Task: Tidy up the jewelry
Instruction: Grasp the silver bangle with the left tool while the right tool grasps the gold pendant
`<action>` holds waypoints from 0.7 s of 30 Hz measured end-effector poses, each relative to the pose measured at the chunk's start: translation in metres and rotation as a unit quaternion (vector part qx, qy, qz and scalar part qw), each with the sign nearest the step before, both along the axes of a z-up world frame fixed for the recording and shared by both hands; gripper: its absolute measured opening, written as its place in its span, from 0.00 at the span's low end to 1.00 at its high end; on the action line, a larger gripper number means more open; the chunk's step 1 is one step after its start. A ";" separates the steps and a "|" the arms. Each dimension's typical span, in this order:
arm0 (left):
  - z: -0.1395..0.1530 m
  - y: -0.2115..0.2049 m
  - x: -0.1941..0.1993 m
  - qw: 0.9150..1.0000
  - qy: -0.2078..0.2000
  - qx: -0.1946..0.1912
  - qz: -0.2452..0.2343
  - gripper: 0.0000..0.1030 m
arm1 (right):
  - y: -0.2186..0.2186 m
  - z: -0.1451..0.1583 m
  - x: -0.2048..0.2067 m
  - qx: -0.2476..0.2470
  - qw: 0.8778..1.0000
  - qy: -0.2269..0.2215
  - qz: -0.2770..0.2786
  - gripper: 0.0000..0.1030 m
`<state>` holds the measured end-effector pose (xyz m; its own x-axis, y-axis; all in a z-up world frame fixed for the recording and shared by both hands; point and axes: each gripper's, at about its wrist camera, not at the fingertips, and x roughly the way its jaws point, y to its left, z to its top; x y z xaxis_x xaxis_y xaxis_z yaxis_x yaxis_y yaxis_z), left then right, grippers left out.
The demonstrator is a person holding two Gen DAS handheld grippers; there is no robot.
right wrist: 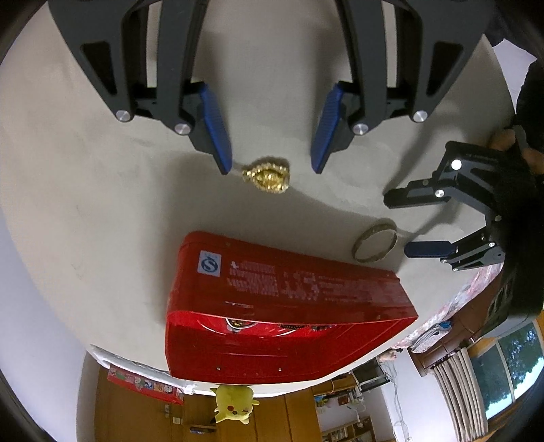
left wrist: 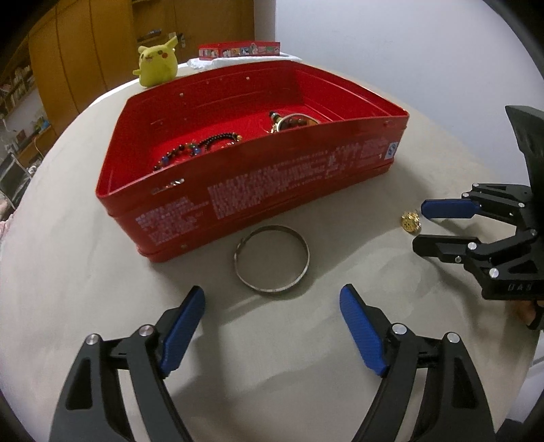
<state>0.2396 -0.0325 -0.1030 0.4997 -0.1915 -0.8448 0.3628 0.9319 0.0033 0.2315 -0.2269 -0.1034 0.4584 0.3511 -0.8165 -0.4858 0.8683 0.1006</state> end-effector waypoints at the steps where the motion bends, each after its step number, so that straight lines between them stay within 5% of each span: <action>1: 0.000 0.000 0.003 1.000 0.000 0.001 0.000 0.80 | 0.001 0.000 0.001 0.000 1.000 -0.001 0.001 0.46; 14: -0.001 -0.005 0.015 1.000 -0.002 0.002 0.007 0.75 | 0.004 -0.002 0.004 -0.007 1.000 -0.009 0.012 0.34; 16: -0.001 -0.005 0.016 1.000 -0.004 0.001 0.009 0.70 | 0.005 -0.002 0.003 -0.009 1.000 -0.010 0.014 0.30; 19: 0.001 -0.006 0.017 1.000 -0.006 -0.003 0.016 0.47 | 0.005 -0.001 0.004 -0.007 1.000 -0.009 0.013 0.28; 21: 0.001 -0.006 0.017 1.000 -0.007 -0.003 0.017 0.47 | 0.005 -0.001 0.003 -0.008 1.000 -0.009 0.014 0.28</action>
<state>0.2563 -0.0380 -0.1016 0.5175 -0.1796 -0.8366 0.3301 0.9439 0.0015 0.2349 -0.2222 -0.1041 0.4624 0.3518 -0.8139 -0.5119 0.8554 0.0789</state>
